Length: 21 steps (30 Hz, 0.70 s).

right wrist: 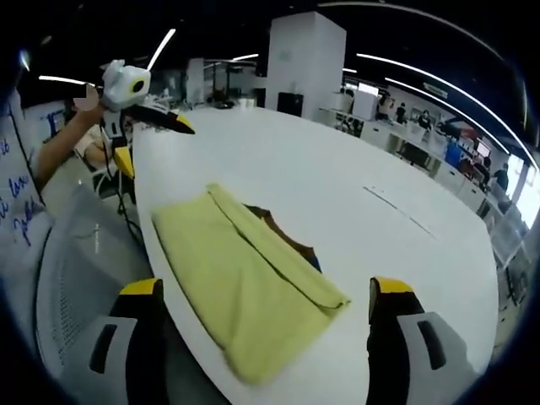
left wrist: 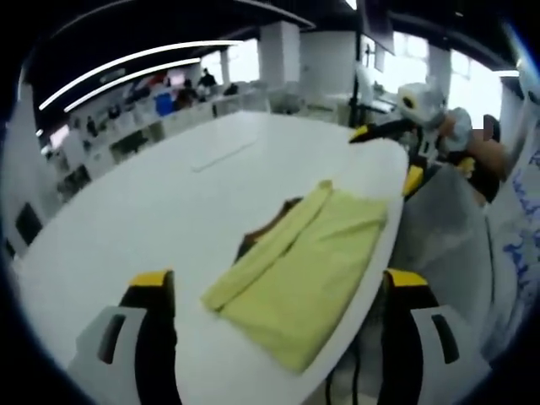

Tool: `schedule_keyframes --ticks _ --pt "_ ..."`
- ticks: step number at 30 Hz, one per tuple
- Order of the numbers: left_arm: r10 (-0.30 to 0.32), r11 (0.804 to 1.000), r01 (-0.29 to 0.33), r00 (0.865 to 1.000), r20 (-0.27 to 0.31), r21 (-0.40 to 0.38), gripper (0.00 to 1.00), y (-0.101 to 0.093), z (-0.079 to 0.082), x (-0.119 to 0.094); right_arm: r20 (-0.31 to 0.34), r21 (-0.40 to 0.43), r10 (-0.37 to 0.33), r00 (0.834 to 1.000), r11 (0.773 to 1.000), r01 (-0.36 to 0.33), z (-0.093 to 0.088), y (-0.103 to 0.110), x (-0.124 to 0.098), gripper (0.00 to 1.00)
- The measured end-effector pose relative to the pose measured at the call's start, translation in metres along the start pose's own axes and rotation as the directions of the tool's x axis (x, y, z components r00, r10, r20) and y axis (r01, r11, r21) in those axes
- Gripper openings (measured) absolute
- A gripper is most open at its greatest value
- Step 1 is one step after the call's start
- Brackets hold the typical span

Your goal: Fold the garment on the visible template until the final outline fits inside the template.

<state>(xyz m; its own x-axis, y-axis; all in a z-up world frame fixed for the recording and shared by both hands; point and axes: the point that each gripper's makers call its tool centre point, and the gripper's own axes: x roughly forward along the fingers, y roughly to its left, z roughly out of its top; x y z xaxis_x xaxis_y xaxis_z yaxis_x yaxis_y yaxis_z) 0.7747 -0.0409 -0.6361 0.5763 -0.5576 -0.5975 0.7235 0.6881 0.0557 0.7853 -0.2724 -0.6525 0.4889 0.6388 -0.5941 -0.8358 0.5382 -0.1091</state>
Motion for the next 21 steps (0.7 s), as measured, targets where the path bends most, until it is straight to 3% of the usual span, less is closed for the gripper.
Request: schedule_keyframes --ticks 8,21 --pt "-0.005 1.0 0.005 1.0 0.011 -0.009 0.99 -0.005 0.001 -0.007 -0.008 -0.01 -0.006 1.0 1.0 0.006 -0.004 0.001 -0.007 1.0" --pt "0.012 0.999 -0.013 1.0 -0.02 -0.045 0.99 -0.012 -0.021 -0.012 -0.011 0.024 -0.02 1.0 1.0 0.02 -0.012 0.005 -0.015 1.0"
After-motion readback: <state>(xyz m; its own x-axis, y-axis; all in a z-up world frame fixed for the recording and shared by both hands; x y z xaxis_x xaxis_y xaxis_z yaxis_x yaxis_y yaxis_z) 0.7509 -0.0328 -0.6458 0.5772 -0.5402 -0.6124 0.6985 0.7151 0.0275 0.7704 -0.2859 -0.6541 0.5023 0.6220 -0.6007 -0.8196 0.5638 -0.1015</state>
